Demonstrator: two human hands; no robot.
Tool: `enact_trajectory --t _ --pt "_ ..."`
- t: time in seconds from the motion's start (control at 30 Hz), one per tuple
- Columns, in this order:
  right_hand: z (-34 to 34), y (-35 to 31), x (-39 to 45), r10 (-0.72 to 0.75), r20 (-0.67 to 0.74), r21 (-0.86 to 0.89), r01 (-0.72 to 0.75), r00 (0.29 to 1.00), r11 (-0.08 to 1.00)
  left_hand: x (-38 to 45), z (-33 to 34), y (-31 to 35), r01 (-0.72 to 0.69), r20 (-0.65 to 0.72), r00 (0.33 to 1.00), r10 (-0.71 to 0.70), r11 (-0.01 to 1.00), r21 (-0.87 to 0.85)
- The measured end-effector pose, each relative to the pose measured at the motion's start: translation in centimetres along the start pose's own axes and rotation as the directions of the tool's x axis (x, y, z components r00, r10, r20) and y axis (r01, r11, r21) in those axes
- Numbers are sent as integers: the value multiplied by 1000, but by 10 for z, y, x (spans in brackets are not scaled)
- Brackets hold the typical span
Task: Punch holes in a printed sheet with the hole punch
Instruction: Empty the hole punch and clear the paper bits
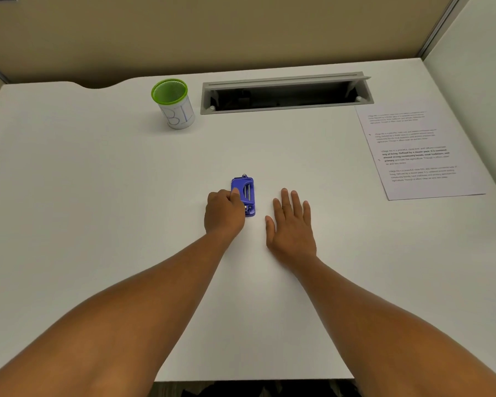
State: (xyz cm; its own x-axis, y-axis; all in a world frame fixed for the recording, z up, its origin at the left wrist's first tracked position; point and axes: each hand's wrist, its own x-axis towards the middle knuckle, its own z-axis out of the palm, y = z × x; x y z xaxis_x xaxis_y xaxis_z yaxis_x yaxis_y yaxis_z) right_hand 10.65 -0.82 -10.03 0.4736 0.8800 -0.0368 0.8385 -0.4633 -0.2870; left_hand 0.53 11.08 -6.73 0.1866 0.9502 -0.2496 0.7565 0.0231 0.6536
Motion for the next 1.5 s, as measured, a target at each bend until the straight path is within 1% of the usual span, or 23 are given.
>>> enact_trajectory --t 0.13,0.3,0.47,0.6,0.7,0.83,1.13,1.27,1.33,1.37,1.43,1.47,1.5 --pt "0 0 0 10 16 -21 -10 1000 1000 2 -7 -2 0 -35 999 -1 1000 -16" --pt "0 0 -1 17 34 -41 -16 999 999 15 -33 -11 -13 -131 991 14 1000 14" --pt "-1 0 -1 18 55 -44 -15 998 999 38 -69 -33 43 -218 976 -25 996 79" --pt "-1 -1 -1 18 60 -50 -15 998 999 53 -96 -57 92 -263 963 -58 989 117" --pt "-1 0 -1 18 59 -52 -15 998 999 61 -112 -73 120 -272 959 -80 984 132" --pt "1 0 -1 23 71 -68 -18 997 997 64 -122 -85 147 -245 963 -110 979 138" --pt "1 1 -1 27 72 -70 -22 997 997 63 -120 -92 121 -206 975 -89 981 149" --pt "-3 0 1 34 54 -64 -31 998 997 62 -118 -93 135 -221 969 -114 988 80" --pt "-6 -2 3 47 29 -37 -46 998 998 58 -116 -91 133 -281 953 -117 990 38" --pt "-8 -3 4 54 16 -25 -54 998 998 56 -115 -89 125 -336 937 -100 991 54" --pt "-11 -6 9 71 -5 2 -71 997 998 49 -112 -85 43 -437 899 14 992 121" --pt "-13 -7 12 83 -15 21 -82 996 996 46 -108 -83 -31 -455 885 94 989 145" --pt "-14 -9 16 96 -28 43 -95 995 995 43 -103 -80 -108 -444 881 166 982 154"
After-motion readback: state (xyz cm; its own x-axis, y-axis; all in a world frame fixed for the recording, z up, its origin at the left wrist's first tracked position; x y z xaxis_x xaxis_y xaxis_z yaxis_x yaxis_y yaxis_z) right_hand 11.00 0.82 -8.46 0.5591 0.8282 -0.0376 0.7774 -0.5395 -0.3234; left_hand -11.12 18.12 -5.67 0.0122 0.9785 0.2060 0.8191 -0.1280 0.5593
